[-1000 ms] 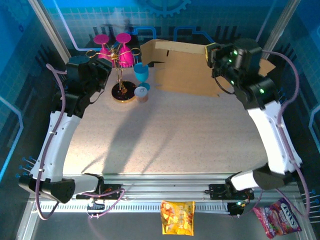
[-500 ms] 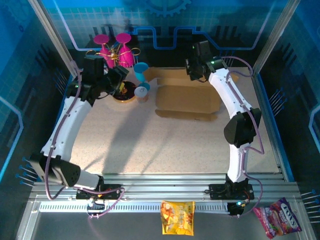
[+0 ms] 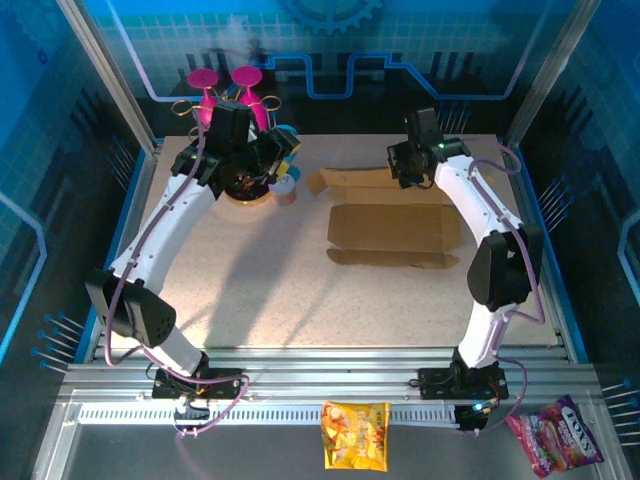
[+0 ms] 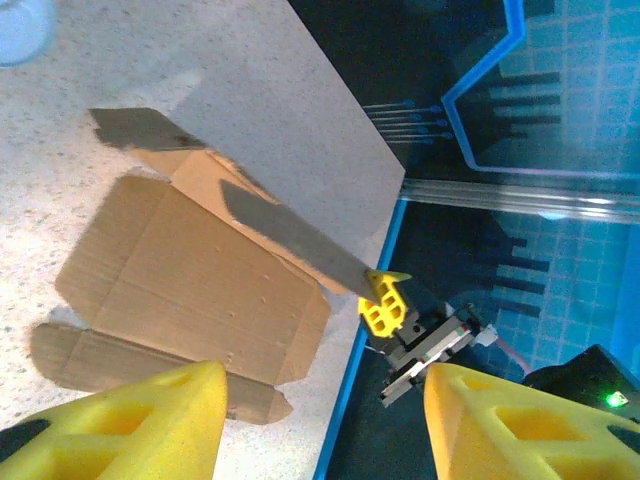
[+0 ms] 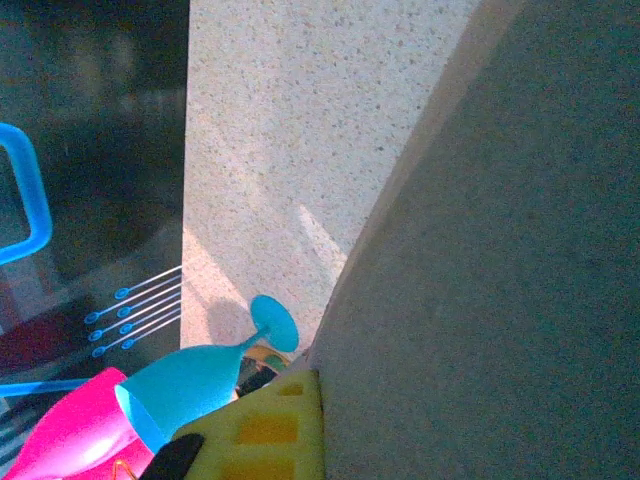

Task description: Fold the paper box

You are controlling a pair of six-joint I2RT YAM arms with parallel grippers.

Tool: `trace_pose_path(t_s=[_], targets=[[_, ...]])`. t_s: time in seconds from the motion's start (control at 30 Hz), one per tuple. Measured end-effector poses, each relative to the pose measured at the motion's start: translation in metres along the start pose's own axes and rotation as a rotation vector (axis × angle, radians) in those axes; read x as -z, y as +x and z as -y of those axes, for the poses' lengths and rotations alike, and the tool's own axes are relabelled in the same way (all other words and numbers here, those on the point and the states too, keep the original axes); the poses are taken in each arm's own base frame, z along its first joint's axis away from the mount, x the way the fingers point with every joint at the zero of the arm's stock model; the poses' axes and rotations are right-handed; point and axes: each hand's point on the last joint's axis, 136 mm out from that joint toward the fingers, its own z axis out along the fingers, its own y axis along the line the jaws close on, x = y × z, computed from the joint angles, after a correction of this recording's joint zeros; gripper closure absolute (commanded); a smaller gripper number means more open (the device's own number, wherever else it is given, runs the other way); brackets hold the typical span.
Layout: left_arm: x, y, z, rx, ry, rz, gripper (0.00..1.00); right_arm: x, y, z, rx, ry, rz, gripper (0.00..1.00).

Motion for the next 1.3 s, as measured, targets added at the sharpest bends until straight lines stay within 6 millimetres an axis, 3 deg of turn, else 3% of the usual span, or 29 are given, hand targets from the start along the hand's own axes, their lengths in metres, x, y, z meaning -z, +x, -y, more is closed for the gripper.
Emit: trace_pose_path(t_s=[0.13, 0.23, 0.4, 0.5, 0.8, 1.17, 1.3], targets=[[-0.027, 0.006, 0.007, 0.011, 0.022, -0.038, 0.48, -0.001, 0.002, 0.001, 0.001, -0.011, -0.015, 1.0], [-0.059, 0.006, 0.008, 0.02, 0.022, -0.065, 0.48, -0.003, 0.005, 0.004, 0.0, -0.012, -0.028, 1.0], [-0.107, 0.006, -0.002, 0.035, -0.009, -0.108, 0.46, -0.002, 0.007, 0.007, -0.007, -0.018, -0.043, 1.0], [-0.125, 0.009, -0.009, 0.04, -0.03, -0.132, 0.46, -0.001, 0.009, 0.007, -0.017, -0.026, -0.055, 1.0], [-0.133, 0.029, -0.01, 0.028, -0.044, -0.173, 0.45, -0.001, 0.0, 0.008, -0.049, -0.037, -0.075, 1.0], [-0.138, 0.042, -0.019, 0.048, -0.062, -0.204, 0.46, -0.001, 0.006, 0.003, -0.047, -0.055, -0.111, 1.0], [-0.139, 0.044, -0.018, 0.059, -0.062, -0.207, 0.53, 0.0, 0.007, 0.001, -0.045, -0.063, -0.119, 1.0]])
